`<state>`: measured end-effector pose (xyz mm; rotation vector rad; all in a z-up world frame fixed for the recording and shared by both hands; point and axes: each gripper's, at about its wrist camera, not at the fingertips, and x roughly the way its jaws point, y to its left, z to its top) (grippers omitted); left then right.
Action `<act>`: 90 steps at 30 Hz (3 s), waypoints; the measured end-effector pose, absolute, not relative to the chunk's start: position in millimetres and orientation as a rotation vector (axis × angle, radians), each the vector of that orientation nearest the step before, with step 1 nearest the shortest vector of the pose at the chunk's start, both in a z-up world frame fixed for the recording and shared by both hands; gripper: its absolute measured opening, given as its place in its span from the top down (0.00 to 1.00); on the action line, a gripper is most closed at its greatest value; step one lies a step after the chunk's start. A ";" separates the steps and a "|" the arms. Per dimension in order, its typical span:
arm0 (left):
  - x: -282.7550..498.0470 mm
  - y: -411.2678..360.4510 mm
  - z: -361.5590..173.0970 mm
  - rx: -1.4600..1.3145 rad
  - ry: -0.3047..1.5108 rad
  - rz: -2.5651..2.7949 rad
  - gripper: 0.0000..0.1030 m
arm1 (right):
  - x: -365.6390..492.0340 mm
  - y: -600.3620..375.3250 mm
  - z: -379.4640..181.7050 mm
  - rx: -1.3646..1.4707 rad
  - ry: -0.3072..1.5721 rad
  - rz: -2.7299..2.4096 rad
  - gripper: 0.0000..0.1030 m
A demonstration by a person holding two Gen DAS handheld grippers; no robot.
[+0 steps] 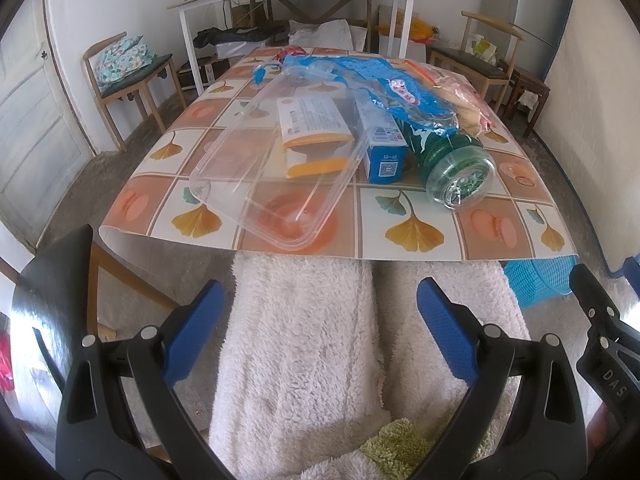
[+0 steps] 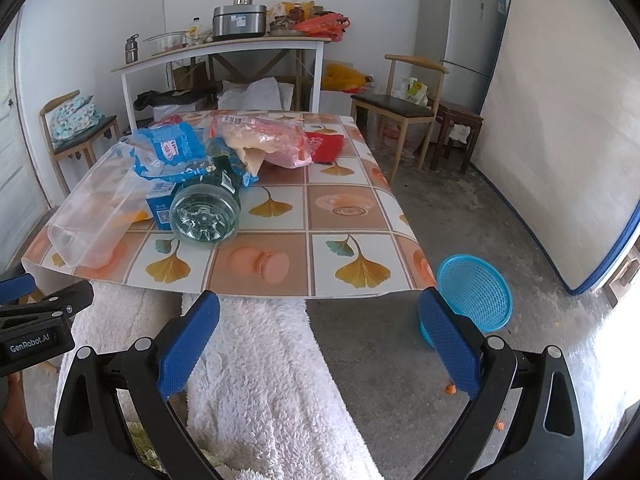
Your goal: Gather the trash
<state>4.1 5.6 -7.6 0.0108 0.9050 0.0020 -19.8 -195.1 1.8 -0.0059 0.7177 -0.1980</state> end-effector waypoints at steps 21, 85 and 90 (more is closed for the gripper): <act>39.5 72.5 11.7 -0.101 0.760 -0.109 0.10 | 63.0 -204.2 62.1 -0.002 0.568 -0.031 0.06; 138.2 35.9 39.5 -0.209 0.690 -0.485 0.08 | 181.7 -127.6 3.6 -0.873 0.577 0.401 0.63; 137.5 36.5 39.7 -0.206 0.689 -0.484 0.08 | 181.2 -126.3 2.6 -0.861 0.572 0.370 0.73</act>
